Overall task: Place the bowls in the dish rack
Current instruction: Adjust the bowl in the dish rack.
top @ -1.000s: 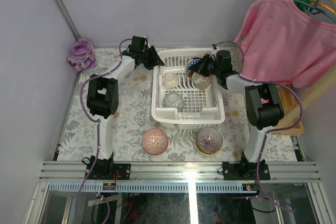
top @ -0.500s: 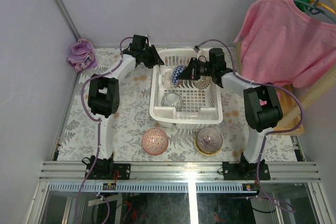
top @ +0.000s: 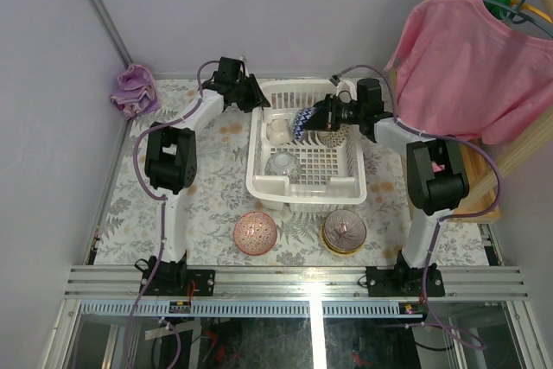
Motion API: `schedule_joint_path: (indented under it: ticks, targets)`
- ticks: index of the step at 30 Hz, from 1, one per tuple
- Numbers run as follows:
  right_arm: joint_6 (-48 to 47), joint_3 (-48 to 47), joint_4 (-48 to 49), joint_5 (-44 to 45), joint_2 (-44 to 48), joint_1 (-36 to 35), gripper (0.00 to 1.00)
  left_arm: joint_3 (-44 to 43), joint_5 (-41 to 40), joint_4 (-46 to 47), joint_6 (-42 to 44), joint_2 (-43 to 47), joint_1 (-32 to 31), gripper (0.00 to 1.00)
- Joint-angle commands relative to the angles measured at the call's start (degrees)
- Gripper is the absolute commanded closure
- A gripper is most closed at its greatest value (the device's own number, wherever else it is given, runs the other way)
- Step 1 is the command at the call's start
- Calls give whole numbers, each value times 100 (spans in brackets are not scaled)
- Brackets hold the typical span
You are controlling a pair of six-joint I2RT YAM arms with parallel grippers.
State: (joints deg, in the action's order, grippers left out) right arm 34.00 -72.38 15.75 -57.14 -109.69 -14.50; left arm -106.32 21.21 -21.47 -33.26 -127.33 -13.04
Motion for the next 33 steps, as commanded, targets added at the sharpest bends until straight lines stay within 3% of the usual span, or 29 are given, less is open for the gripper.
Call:
schedule_joint_path:
  ticks: [1,10,20,33]
  targets:
    - [-2,-355,330,-604,-130,226,100,-173,60,460,-49,-41,-120,72]
    - [-648,-891,-700,-958,-613,263,100,-143,42,431,-7,-30,-120,72]
    - [-2762,-2083,-4109,77,-967,271,100,-152,19,363,35,3,-119,72]
    - [-3343,-2097,-4872,838,-1323,386,100,-109,-28,337,78,33,-138,72]
